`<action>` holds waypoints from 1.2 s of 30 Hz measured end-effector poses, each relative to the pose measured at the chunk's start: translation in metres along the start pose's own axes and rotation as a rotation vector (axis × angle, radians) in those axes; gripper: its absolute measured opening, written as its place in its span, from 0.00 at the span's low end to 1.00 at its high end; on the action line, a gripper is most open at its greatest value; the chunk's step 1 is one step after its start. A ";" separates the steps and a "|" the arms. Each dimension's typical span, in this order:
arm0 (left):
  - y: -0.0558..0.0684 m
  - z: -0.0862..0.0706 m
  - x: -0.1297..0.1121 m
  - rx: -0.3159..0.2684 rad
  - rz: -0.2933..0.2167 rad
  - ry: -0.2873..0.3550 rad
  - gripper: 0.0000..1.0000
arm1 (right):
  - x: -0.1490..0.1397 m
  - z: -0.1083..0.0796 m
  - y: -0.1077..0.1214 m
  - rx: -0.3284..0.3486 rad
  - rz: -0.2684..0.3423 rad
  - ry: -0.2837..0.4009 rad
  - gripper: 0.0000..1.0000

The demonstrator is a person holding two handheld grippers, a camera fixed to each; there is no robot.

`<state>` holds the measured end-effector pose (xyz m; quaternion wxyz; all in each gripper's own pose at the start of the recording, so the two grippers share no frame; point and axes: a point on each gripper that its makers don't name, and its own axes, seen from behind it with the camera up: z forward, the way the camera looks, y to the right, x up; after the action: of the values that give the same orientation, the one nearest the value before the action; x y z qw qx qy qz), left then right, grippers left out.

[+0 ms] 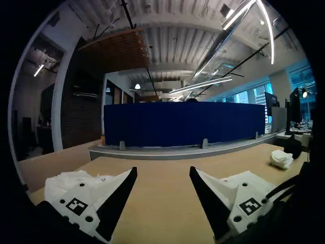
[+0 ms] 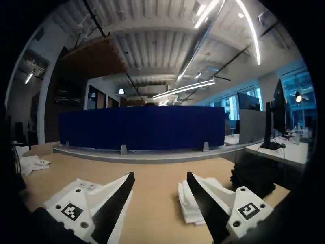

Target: Fold towel

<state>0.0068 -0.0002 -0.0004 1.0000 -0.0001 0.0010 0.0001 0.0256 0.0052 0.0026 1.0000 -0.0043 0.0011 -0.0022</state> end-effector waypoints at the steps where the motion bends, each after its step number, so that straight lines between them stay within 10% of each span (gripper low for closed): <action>1: 0.000 -0.001 0.011 0.000 0.000 0.003 0.96 | 0.010 0.000 0.001 -0.003 -0.002 0.001 1.00; 17: -0.003 -0.005 0.133 0.008 0.007 0.003 0.96 | 0.130 0.005 0.006 -0.019 -0.034 0.016 1.00; 36: 0.014 0.005 0.143 -0.083 0.039 -0.118 0.96 | 0.150 0.009 -0.011 0.087 -0.058 -0.068 1.00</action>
<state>0.1496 0.0139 0.0040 0.9973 -0.0414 -0.0579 0.0197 0.1757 -0.0064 0.0110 0.9982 0.0392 -0.0329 -0.0312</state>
